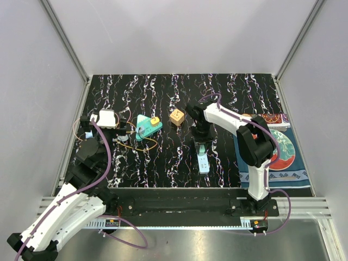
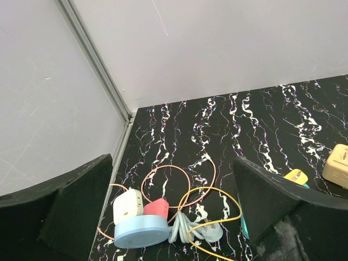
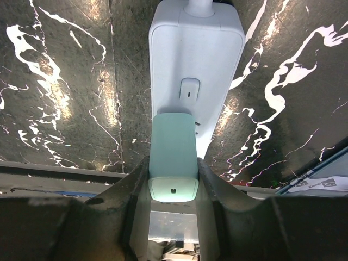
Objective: Insert the plug
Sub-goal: Insert the plug into the socket.
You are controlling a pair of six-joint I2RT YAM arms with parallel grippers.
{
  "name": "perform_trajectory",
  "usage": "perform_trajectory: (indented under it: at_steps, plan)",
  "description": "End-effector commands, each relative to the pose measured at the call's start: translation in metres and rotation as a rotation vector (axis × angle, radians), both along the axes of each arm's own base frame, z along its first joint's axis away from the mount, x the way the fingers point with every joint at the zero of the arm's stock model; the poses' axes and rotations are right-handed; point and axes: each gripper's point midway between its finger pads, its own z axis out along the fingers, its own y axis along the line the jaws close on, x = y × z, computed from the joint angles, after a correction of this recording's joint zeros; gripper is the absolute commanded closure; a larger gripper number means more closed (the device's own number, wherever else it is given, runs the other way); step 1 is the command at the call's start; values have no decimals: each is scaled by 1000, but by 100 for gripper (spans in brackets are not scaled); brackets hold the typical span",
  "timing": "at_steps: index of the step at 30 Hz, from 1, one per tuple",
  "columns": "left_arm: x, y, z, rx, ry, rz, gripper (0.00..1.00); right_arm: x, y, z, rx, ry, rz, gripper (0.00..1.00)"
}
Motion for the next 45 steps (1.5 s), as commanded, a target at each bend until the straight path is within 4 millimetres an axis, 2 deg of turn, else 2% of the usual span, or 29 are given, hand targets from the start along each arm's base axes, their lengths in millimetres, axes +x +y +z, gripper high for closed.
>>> perform_trajectory:
  at_steps: [1, 13, 18, 21, 23, 28, 36, 37, 38, 40, 41, 44, 45]
  plan:
    - [1, 1, 8, -21, -32, 2, 1, -2, -23, -31, -162, 2, 24, 100]
    - [2, 2, 8, -22, -29, 4, 1, -10, -26, -56, -262, 32, 61, 100]
    - [2, 2, 8, -27, -31, 4, 1, -19, -30, -65, -279, 71, 71, 100]
    - [2, 2, 8, -27, -29, 5, 1, -17, -29, -66, -270, 51, 67, 100]
    - [2, 2, 8, -27, -29, 7, 1, -11, -27, -62, -262, 25, 67, 100]
    - [1, 3, 8, -27, -31, 9, 1, 18, -12, -48, -202, -46, 53, 100]
    - [2, 1, 8, -25, -29, 3, 1, 75, -14, -27, -155, -157, -39, 99]
    - [2, 2, 7, -22, -27, 3, 1, 80, -11, -25, -146, -165, -44, 97]
    - [3, 1, 7, -21, -25, 3, 1, 91, -6, -19, -123, -192, -57, 91]
    - [3, 2, 7, -21, -24, 4, 1, 99, 0, -17, -98, -200, -68, 80]
    - [3, 1, 7, -21, -24, 0, 1, 108, 5, -10, -75, -223, -77, 65]
    - [5, -3, 4, -14, -13, -10, 1, 116, 16, 0, -34, -248, -83, 50]
    - [6, -3, 3, -12, -8, -10, 1, 117, 17, 6, -20, -258, -86, 41]
